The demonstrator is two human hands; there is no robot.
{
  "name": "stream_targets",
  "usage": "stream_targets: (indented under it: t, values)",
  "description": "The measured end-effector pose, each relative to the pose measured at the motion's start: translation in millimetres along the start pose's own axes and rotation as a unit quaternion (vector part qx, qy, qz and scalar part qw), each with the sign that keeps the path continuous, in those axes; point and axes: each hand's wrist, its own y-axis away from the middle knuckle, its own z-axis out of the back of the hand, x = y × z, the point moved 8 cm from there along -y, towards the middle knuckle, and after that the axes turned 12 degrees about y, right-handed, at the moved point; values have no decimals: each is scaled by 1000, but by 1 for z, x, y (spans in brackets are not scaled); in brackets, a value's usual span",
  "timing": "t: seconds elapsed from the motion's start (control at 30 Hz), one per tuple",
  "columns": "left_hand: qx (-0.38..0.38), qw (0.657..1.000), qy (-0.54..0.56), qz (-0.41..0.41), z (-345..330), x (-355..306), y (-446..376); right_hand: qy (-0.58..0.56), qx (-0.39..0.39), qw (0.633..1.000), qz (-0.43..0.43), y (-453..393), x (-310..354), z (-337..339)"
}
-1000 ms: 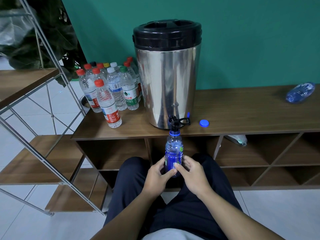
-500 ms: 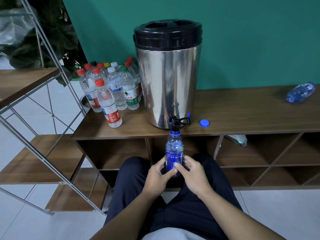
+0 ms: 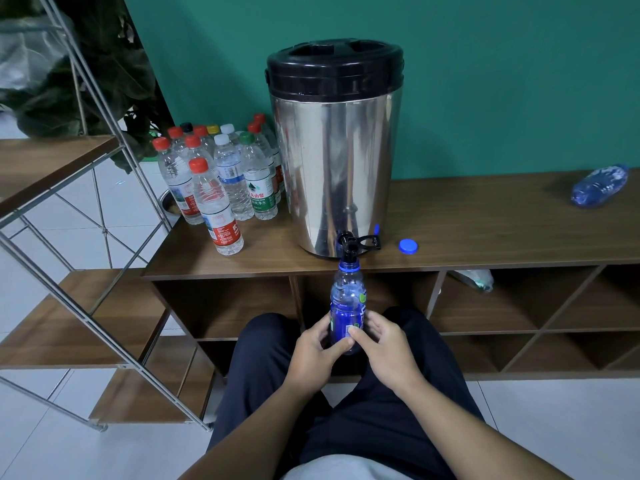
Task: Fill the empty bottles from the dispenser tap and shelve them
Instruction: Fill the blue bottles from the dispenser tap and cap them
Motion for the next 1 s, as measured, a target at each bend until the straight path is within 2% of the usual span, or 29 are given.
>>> stream_targets:
  t: [1.0]
  values:
    - [3,1000,3,-6,-1,-3,1,-23,0,1000,1,1,3,-1]
